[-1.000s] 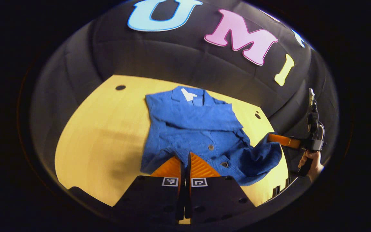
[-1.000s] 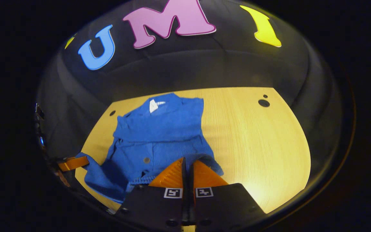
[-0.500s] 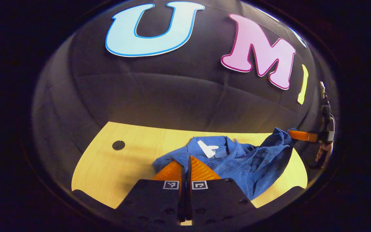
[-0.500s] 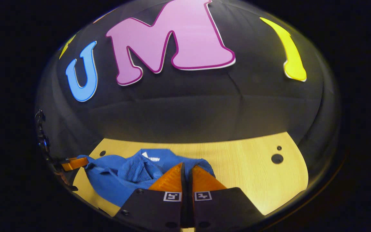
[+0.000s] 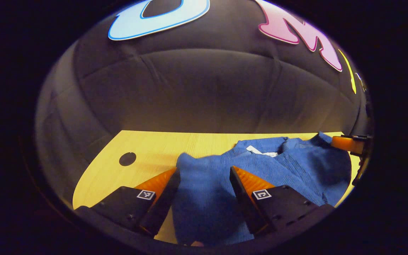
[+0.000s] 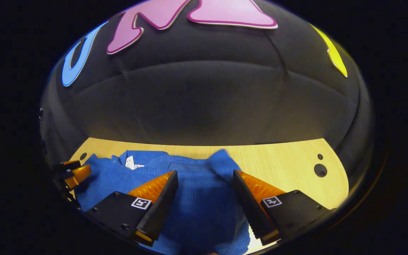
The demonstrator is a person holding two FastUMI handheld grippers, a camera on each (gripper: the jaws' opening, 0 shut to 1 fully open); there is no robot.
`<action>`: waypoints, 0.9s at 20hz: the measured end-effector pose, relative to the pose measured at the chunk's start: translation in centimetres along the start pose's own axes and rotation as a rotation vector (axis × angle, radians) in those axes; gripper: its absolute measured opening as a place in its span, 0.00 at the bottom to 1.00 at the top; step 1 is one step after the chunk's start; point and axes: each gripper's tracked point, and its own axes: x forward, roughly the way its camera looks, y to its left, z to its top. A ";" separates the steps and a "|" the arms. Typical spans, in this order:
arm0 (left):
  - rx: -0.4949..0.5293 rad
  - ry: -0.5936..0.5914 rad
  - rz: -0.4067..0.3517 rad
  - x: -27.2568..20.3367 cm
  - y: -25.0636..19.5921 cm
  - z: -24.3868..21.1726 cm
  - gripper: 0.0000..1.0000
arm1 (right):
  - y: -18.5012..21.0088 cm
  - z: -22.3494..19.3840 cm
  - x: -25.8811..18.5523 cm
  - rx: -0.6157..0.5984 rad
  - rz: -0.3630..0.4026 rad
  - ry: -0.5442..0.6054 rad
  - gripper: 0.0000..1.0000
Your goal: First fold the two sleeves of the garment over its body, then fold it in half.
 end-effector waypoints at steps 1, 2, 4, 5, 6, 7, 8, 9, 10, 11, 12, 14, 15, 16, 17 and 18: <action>-0.008 -0.010 -0.005 -0.6 0.2 0.3 0.83 | 0.3 0.2 -0.4 -0.022 0.005 -0.006 0.93; -0.009 -0.028 0.002 -1.6 0.3 0.9 0.83 | 0.5 0.2 -1.2 -0.039 0.008 -0.008 0.98; -0.018 -0.080 0.018 -3.2 0.3 2.0 0.83 | 1.4 0.5 -3.8 -0.038 0.017 -0.018 0.98; -0.029 -0.102 0.013 -4.5 0.3 2.5 0.83 | 1.9 0.5 -5.0 -0.022 0.023 -0.017 0.98; -0.040 -0.127 0.004 -5.8 0.2 3.0 0.83 | 2.3 0.4 -6.2 -0.012 0.028 -0.016 0.98; -0.047 -0.149 -0.011 -7.1 0.0 3.5 0.83 | 2.7 0.4 -7.5 -0.011 0.033 -0.024 0.98; -0.051 -0.167 -0.022 -8.5 -0.2 3.7 0.82 | 2.9 0.4 -8.6 -0.021 0.032 -0.037 0.98; -0.047 -0.181 -0.029 -9.8 -0.4 3.8 0.82 | 3.1 0.3 -10.0 -0.044 0.027 -0.041 0.98; -0.041 -0.192 -0.031 -11.4 -0.3 4.0 0.82 | 3.5 0.1 -11.7 -0.063 0.030 -0.043 0.97; -0.034 -0.204 -0.031 -13.3 -0.3 3.9 0.82 | 4.1 -0.1 -13.5 -0.081 0.036 -0.042 0.92; -0.031 -0.219 -0.028 -15.5 -0.2 3.9 0.82 | 4.6 -0.1 -15.5 -0.101 0.040 -0.051 0.97; -0.035 -0.252 -0.035 -20.4 0.0 3.8 0.82 | 5.4 0.5 -20.3 -0.117 0.047 -0.095 0.98; -0.039 -0.261 -0.045 -22.7 0.0 3.5 0.82 | 6.1 0.8 -22.8 -0.114 0.050 -0.122 0.98; -0.042 -0.279 -0.048 -24.9 0.1 3.3 0.82 | 6.7 1.0 -25.2 -0.106 0.058 -0.148 0.97; -0.036 -0.313 -0.045 -27.1 0.3 3.5 0.82 | 7.4 1.1 -27.7 -0.104 0.064 -0.166 0.96; -0.028 -0.377 -0.036 -29.2 0.6 4.2 0.82 | 7.9 1.1 -30.2 -0.104 0.068 -0.183 0.96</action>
